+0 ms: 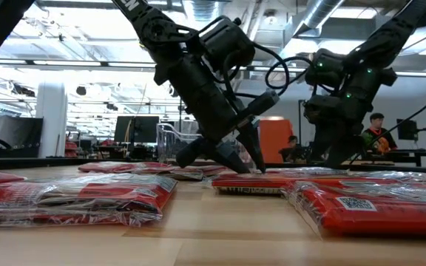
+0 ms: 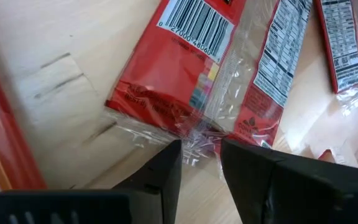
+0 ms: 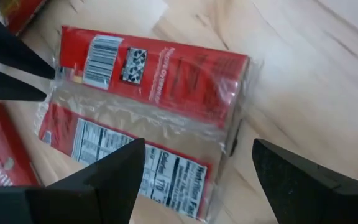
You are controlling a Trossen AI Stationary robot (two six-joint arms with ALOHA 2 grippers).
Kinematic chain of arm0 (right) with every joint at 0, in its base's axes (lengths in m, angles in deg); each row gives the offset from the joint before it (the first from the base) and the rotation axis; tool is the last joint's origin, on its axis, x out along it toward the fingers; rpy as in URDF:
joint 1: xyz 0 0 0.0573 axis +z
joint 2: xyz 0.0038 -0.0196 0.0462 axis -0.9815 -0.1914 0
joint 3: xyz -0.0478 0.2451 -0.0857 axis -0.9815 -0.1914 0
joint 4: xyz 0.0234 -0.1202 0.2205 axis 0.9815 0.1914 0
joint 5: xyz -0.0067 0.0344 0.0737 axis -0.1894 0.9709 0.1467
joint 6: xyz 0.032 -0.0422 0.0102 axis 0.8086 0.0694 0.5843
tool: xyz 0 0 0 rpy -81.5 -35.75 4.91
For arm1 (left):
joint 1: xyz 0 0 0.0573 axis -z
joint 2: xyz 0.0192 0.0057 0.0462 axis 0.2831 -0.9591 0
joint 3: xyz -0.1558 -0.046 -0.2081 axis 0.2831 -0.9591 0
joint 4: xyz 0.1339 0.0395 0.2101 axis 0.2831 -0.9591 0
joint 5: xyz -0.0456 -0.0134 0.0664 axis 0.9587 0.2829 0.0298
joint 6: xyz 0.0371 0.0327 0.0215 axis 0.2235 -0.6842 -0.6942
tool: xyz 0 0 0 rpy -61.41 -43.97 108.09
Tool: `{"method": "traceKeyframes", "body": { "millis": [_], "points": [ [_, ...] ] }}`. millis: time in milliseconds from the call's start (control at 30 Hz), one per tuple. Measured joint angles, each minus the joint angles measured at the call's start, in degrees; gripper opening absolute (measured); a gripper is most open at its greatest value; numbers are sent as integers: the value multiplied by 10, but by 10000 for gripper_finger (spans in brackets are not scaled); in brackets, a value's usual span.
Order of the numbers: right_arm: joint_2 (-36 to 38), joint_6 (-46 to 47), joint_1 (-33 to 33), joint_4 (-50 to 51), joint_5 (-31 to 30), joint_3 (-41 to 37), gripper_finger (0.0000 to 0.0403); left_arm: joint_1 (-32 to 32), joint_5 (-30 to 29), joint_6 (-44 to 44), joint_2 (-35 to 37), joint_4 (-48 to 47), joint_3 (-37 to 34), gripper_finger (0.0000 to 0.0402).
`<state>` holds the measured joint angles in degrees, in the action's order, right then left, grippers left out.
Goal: Sort popcorn bags into baskets
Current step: Put the red popcorn pack into the transparent bin
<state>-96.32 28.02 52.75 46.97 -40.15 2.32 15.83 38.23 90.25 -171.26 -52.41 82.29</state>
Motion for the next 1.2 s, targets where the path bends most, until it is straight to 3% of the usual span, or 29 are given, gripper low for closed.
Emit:
{"method": "traceKeyframes", "body": {
  "millis": [500,700,900,1200],
  "points": [
    [-61,13,23,-71,32,2,321,-6,11,6,0,-2,-1,107],
    [-78,14,25,-90,61,2,298,-5,5,5,0,-3,-1,107],
    [-79,13,27,-90,54,2,233,-5,4,5,0,-3,-1,107],
    [-74,16,17,-80,51,0,69,-5,1,5,0,-3,-1,107]
  ]
}}
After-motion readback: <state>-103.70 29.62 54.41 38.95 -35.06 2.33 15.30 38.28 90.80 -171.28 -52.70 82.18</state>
